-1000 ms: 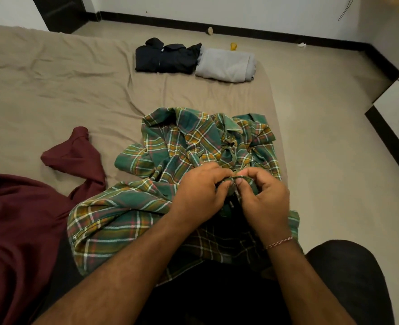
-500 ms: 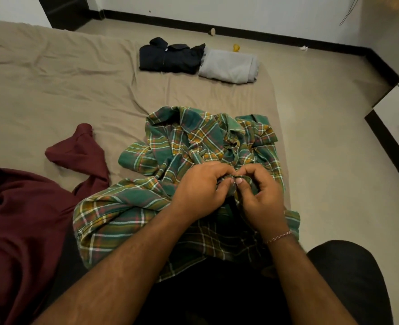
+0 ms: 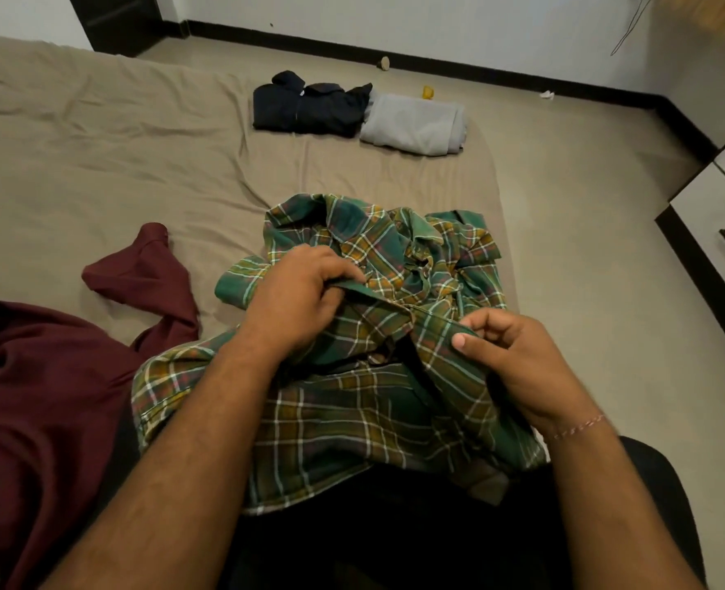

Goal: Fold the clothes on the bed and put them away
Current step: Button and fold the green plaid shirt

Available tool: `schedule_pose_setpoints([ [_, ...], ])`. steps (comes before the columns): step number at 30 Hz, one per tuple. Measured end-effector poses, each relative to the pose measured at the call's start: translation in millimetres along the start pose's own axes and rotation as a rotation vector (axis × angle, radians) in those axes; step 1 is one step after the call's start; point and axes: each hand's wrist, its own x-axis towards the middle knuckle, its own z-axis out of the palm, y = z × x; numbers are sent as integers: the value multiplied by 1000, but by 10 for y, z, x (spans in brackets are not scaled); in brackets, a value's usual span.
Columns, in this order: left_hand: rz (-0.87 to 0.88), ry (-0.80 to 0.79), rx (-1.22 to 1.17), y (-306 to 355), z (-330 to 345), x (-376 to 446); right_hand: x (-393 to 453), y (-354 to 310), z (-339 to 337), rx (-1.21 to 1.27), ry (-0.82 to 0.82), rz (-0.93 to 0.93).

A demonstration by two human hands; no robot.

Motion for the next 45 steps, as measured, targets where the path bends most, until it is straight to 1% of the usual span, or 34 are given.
schedule_pose_setpoints([
  [2, -20, -42, -211, -3, -58, -3, -26, -22, -74, 70, 26, 17],
  [4, -54, -186, -418, 13, -131, -10, -26, 1, -141, 39, 65, 20],
  [5, -53, -245, -482, 14, -169, -19, -22, 26, -181, -32, 82, 13],
  [6, -45, -263, -515, 4, -195, -30, -20, 51, -226, -126, 100, 2],
  [8, -32, -217, -536, -48, -240, -37, -13, 77, -302, -275, 142, -21],
  [10, -7, -147, -483, -117, -280, -26, -15, 51, -332, -299, 163, -31],
  [12, 12, -66, -370, -153, -284, 8, -15, -59, -326, -330, 163, -56],
  [13, 12, 7, -308, -158, -262, 37, -2, -131, -322, -350, 174, -69],
  [15, -9, 223, -240, -135, -196, 110, 37, -296, -308, -354, 215, -79],
  [17, -13, 437, -207, -46, -152, 165, 54, -476, -272, -264, 216, -82],
  [18, 6, 506, -183, 31, -141, 167, 46, -556, -237, -181, 205, -82],
  [19, 41, 543, -158, 121, -130, 151, 23, -627, -189, -79, 192, -79],
  [22, 206, 582, -115, 427, -77, 9, -103, -736, 1, 202, 161, -31],
  [25, 361, 654, -112, 664, -27, -115, -203, -698, 138, 285, 135, -7],
  [29, 471, 621, -161, 812, 52, -121, -247, -655, 252, 361, 101, -11],
  [32, 491, 605, -178, 823, 112, -107, -235, -613, 308, 409, 77, -5],
  [38, 487, 608, -119, 810, 173, -122, -198, -547, 378, 491, 14, 34],
  [42, 478, 593, -113, 790, 194, -117, -195, -527, 376, 486, 13, 29],
  [45, 478, 586, -103, 798, 208, -122, -196, -517, 370, 415, 14, -25],
])
